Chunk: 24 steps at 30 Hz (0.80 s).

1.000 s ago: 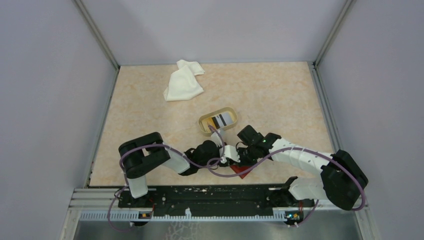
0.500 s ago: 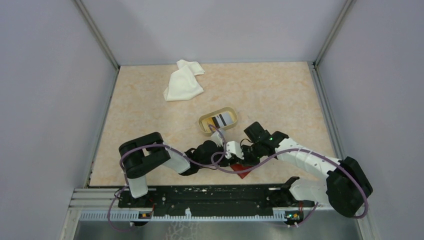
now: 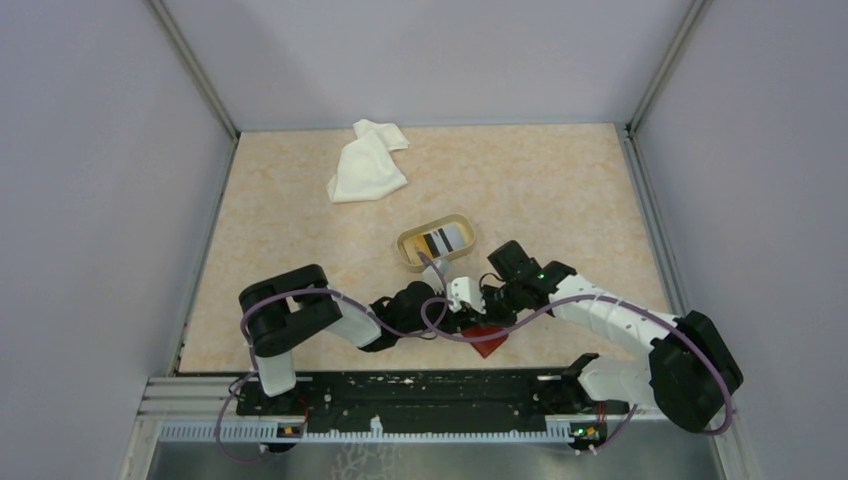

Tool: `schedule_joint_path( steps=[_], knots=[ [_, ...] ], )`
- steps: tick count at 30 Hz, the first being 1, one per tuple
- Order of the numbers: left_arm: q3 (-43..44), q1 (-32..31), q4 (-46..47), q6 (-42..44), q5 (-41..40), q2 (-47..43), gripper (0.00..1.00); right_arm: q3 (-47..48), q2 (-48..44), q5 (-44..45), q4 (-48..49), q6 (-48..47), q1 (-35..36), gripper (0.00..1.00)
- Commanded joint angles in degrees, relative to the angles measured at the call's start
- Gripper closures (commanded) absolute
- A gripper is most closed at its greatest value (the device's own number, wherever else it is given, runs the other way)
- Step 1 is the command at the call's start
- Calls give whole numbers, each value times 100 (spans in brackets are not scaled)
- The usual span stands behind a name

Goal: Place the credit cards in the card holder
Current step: Close the card holder at the center of the board.

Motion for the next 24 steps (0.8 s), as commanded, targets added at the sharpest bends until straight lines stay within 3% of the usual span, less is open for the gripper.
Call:
schedule_joint_path(
  steps=[1,24],
  knots=[
    [-264,-121,-1383,247,75,404,100,228,136,188,158,5,107,85],
    [-207,-121,-1206,300,320,458,100,78,820,808,201,50,524,95]
  ],
)
